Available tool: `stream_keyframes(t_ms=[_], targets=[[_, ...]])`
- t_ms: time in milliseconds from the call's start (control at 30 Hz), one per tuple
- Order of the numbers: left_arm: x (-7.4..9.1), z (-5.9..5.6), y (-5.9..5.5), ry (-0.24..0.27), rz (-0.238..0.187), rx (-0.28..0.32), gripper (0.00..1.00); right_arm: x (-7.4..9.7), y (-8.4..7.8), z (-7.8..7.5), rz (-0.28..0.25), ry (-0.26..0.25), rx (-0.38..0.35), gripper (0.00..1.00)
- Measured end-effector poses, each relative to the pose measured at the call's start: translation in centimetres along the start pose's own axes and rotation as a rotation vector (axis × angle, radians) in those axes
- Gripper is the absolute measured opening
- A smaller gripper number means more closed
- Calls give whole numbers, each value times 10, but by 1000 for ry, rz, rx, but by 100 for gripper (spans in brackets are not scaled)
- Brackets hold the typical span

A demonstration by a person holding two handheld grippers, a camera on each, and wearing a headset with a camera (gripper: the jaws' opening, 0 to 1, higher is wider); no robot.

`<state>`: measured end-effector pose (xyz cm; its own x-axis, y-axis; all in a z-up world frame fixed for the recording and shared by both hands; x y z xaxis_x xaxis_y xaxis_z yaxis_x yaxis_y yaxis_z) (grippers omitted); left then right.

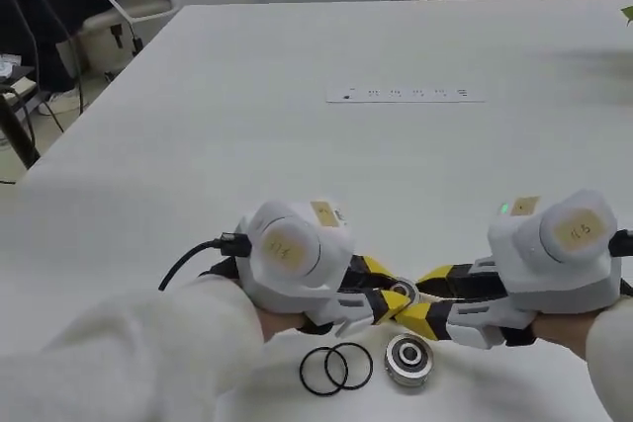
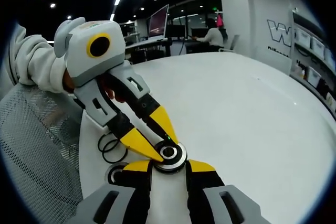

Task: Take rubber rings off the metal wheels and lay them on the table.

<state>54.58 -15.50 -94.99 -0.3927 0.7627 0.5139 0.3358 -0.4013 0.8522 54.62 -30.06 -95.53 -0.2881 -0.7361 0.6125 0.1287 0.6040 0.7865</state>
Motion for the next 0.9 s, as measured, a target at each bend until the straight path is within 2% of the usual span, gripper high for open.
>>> stream_keyframes(t_ms=[100, 167, 200, 267, 300, 533, 700, 767, 833, 900], targets=[[0, 0, 0, 0, -1, 0, 14, 2, -1, -1, 2, 8, 7, 21], [0, 0, 0, -1, 0, -2, 14, 4, -3, -2, 28, 19, 21, 18], [0, 0, 0, 0, 0, -3, 14, 5, -4, -3, 48, 20, 43, 14], [0, 1, 0, 4, 0, -1, 14, 7, -5, -4, 42, 21, 24, 5], [0, 1, 0, 3, 0, 1, 14, 8, -6, -5, 40, 12, 20, 3], [1, 1, 0, 7, 1, 1, 14, 8, -4, -6, 49, -11, 21, 0], [1, 1, -1, 6, 1, 4, 14, 8, -4, -8, 53, -18, -7, 0], [1, 1, -1, 6, 2, 5, 14, 9, -4, -10, 53, -22, -37, 0], [1, 1, -1, 7, 2, 6, 14, 11, -4, -10, 48, -25, -122, 0], [1, 1, -1, 8, 3, 6, 14, 12, -3, -13, 21, -30, -208, 0]])
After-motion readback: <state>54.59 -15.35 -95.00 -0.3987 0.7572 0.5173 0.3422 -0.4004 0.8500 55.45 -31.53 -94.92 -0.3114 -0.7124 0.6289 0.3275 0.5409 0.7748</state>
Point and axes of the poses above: the centre of the closed fingertips' face, and the gripper's own axes: x roughly backward along the fingers, z roughly to its left, y roughly out of its top, the point moved 10 cm from there along x, roughly backward along the fingers, and after that the axes turned 11 degrees about x, right-handed, at the moved point
